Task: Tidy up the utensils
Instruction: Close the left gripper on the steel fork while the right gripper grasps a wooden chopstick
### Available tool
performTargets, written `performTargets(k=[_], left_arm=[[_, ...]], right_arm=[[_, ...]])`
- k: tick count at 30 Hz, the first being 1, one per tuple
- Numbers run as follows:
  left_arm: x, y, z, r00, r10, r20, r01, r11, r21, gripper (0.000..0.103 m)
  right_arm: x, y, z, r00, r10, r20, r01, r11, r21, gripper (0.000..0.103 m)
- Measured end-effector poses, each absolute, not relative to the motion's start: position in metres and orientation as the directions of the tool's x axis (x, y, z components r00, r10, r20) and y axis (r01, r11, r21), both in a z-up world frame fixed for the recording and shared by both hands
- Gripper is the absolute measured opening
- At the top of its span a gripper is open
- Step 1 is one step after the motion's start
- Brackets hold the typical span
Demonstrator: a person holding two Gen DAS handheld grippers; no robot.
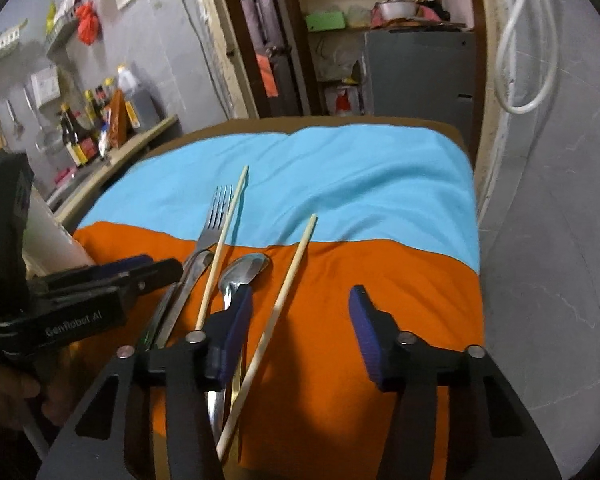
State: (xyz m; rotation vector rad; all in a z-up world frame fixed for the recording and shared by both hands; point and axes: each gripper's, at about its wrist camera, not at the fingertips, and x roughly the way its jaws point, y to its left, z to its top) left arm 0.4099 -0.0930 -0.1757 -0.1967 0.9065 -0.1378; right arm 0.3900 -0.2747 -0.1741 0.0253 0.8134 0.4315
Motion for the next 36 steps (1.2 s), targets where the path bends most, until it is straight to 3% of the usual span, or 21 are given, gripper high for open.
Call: performTargets(k=[5,11,27,29,36], left_arm=[[0.43,-0.091,-0.178,0.582,-0.236,-0.778,0.028,0.962,-0.271,0.032],[0.451,-0.1,-0.179,0.571,-0.205,-0.795,0.052,0.975,-0.214,0.032],[0.481,-0.118,-0.187,0.573,-0.131,-0.809,0.076,0.991,-0.107,0.032],[0.481,-0.116,-0.187,0.579,-0.125,-0.806,0.069,0.992,-0.104,0.024],[0.476,-0.096,-0.186,0.573,-0.191,-0.797,0.059,0.98,-0.192,0.019]], right_arm=[[0.405,-0.267,-0.184,0.562,0.353,-0.748,-0.35,0.921,0.172,0.031],[0.415,-0.27,-0.187,0.547,0.337,-0.766,-0.331,0.928,0.172,0.024],[0.44,-0.254,-0.186,0.559,0.285,-0.778,-0.308,0.943,0.125,0.022],[0.443,-0.251,-0.186,0.562,0.272,-0.781,-0.305,0.946,0.111,0.023],[0.446,-0.247,-0.186,0.572,0.246,-0.782,-0.286,0.954,0.091,0.023]])
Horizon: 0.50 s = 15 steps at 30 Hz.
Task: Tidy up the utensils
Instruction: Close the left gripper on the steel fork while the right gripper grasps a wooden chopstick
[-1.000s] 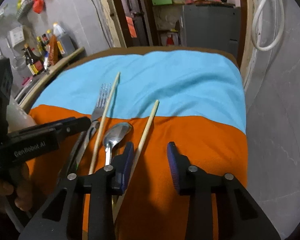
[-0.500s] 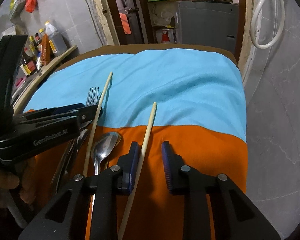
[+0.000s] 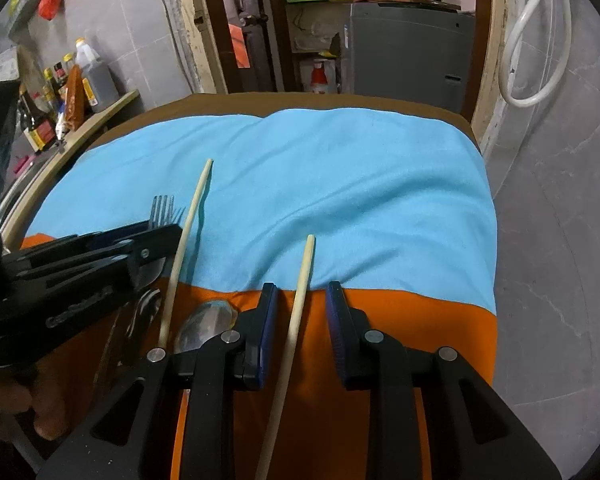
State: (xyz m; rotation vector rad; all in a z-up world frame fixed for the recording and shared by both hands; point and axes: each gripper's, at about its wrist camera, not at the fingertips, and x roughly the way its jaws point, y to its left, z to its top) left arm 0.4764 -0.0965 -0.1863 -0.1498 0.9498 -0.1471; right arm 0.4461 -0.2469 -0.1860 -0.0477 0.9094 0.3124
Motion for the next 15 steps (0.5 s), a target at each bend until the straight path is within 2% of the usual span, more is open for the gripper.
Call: performTargets(k=[4,7,10,12,15], left_arm=[[0.464,-0.085,-0.185,0.56,-0.228,-0.797,0.046,0.968,-0.245,0.019],[0.457,-0.085,-0.183,0.551,-0.233,-0.801,0.059,0.969,-0.241,0.019],[0.46,-0.088,-0.18,0.537,-0.227,-0.813,0.081,0.973,-0.218,0.02],[0.462,-0.089,-0.18,0.532,-0.226,-0.816,0.084,0.973,-0.214,0.02],[0.462,-0.092,-0.18,0.535,-0.217,-0.817,0.085,0.975,-0.203,0.02]], right_arm=[[0.445,-0.246,-0.186,0.574,0.244,-0.782,-0.283,0.955,0.09,0.018],[0.446,-0.249,-0.187,0.567,0.256,-0.783,-0.277,0.954,0.112,0.016],[0.449,-0.248,-0.187,0.558,0.252,-0.791,-0.266,0.957,0.117,0.018],[0.451,-0.245,-0.186,0.551,0.244,-0.798,-0.267,0.958,0.109,0.023],[0.451,-0.235,-0.185,0.555,0.198,-0.808,-0.259,0.964,0.058,0.023]])
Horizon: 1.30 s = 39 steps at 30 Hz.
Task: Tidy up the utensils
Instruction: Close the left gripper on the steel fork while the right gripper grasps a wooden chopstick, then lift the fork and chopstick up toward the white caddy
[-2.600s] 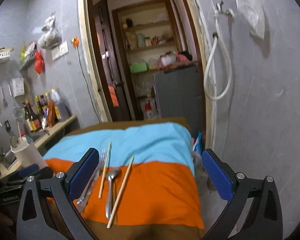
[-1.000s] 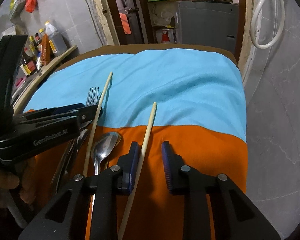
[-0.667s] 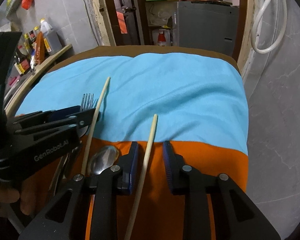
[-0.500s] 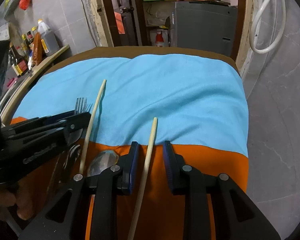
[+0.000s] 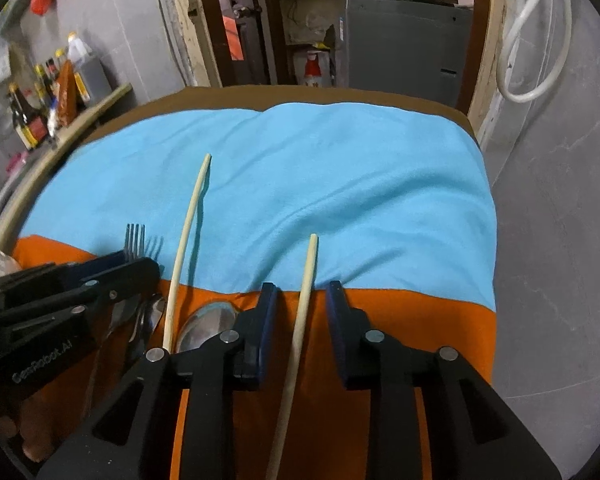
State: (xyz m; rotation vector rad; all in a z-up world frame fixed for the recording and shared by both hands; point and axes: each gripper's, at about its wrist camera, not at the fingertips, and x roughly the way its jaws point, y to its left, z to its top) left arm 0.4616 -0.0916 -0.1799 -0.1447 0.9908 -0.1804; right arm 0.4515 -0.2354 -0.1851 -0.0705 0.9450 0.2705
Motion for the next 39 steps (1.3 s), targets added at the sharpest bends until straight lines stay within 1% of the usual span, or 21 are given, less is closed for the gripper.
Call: performTargets(k=[1,2,3,6,12,17,21,24,28,32,33,37,39], left_arm=[[0.46,-0.092,-0.18,0.539,-0.215,-0.814,0.083,0.976,-0.203,0.02],[0.46,-0.093,-0.181,0.544,-0.215,-0.811,0.082,0.976,-0.203,0.02],[0.458,-0.093,-0.181,0.548,-0.218,-0.807,0.084,0.975,-0.206,0.02],[0.453,-0.088,-0.183,0.553,-0.247,-0.796,0.081,0.966,-0.244,0.019],[0.436,-0.08,-0.181,0.565,-0.288,-0.773,0.082,0.952,-0.295,0.019],[0.419,-0.08,-0.176,0.586,-0.328,-0.741,0.108,0.938,-0.33,0.019],[0.402,-0.086,-0.166,0.614,-0.352,-0.707,0.153,0.931,-0.331,0.019],[0.396,-0.09,-0.162,0.62,-0.347,-0.704,0.172,0.935,-0.309,0.019],[0.397,-0.093,-0.164,0.61,-0.33,-0.72,0.151,0.941,-0.304,0.019],[0.399,-0.089,-0.168,0.599,-0.325,-0.732,0.127,0.941,-0.314,0.019],[0.398,-0.089,-0.169,0.596,-0.324,-0.734,0.123,0.941,-0.316,0.019],[0.396,-0.089,-0.17,0.594,-0.325,-0.736,0.121,0.941,-0.317,0.019],[0.394,-0.088,-0.17,0.596,-0.326,-0.734,0.124,0.94,-0.317,0.019]], right_arm=[[0.45,-0.234,-0.185,0.563,0.188,-0.805,-0.254,0.966,0.048,0.02],[0.449,-0.235,-0.185,0.571,0.183,-0.8,-0.248,0.968,0.045,0.013],[0.448,-0.237,-0.185,0.574,0.187,-0.798,-0.242,0.969,0.053,0.008],[0.445,-0.246,-0.184,0.57,0.222,-0.791,-0.218,0.969,0.114,0.004],[0.431,-0.261,-0.178,0.589,0.305,-0.749,-0.197,0.952,0.232,0.003],[0.418,-0.262,-0.168,0.61,0.345,-0.713,-0.23,0.938,0.258,0.003],[0.404,-0.26,-0.163,0.627,0.371,-0.686,-0.257,0.929,0.267,0.002],[0.407,-0.261,-0.168,0.604,0.356,-0.713,-0.239,0.934,0.264,0.002],[0.413,-0.263,-0.168,0.611,0.326,-0.722,-0.203,0.945,0.255,0.004],[0.424,-0.259,-0.175,0.571,0.324,-0.754,-0.208,0.946,0.249,0.014],[0.427,-0.258,-0.178,0.559,0.324,-0.763,-0.211,0.946,0.247,0.014],[0.436,-0.251,-0.181,0.539,0.287,-0.792,-0.218,0.956,0.197,0.012],[0.438,-0.251,-0.183,0.543,0.266,-0.796,-0.212,0.961,0.176,0.005]])
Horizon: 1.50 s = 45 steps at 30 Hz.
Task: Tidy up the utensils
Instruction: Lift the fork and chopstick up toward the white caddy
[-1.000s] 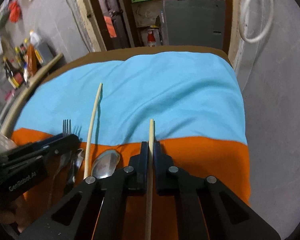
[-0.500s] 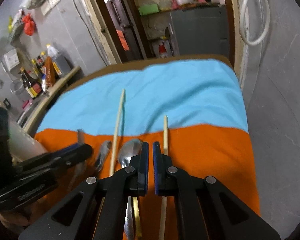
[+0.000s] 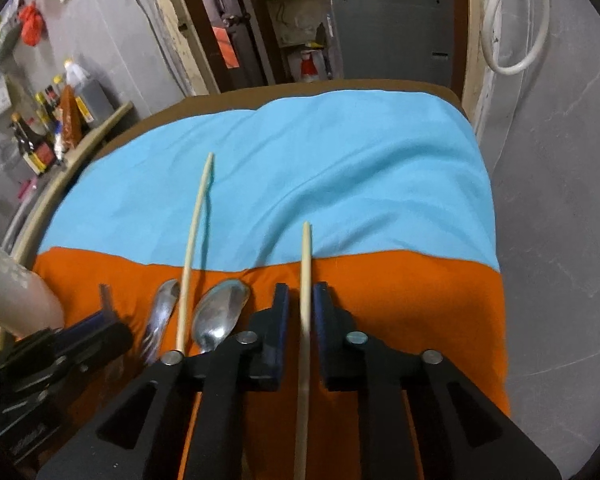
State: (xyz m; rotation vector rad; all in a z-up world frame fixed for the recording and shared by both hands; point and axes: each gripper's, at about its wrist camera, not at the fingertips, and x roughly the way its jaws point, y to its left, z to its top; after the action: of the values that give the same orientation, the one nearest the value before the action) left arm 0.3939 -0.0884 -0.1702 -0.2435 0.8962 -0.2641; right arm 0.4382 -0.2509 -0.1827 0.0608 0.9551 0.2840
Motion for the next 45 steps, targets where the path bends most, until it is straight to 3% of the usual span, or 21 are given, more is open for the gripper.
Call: performTargets(k=[6,15,27,38,45], left_arm=[[0.385,-0.088,-0.162,0.623,-0.337,-0.706,0.142,0.936,-0.321,0.019],[0.352,-0.081,-0.139,0.726,-0.348,-0.594,0.163,0.925,-0.343,0.019],[0.322,-0.065,-0.102,0.833,-0.312,-0.457,0.155,0.924,-0.349,0.019],[0.308,-0.052,-0.099,0.854,-0.281,-0.438,0.124,0.927,-0.353,0.019],[0.299,-0.048,-0.077,0.882,-0.264,-0.39,0.132,0.933,-0.334,0.019]], right_arm=[[0.428,-0.261,-0.18,0.567,0.3,-0.767,-0.203,0.953,0.223,0.003],[0.38,-0.28,-0.151,0.683,0.449,-0.576,-0.268,0.888,0.374,0.003],[0.342,-0.268,-0.103,0.795,0.543,-0.271,-0.412,0.81,0.416,0.003],[0.332,-0.256,-0.097,0.792,0.565,-0.23,-0.439,0.79,0.428,0.003],[0.325,-0.259,-0.08,0.816,0.559,-0.148,-0.454,0.777,0.435,0.003]])
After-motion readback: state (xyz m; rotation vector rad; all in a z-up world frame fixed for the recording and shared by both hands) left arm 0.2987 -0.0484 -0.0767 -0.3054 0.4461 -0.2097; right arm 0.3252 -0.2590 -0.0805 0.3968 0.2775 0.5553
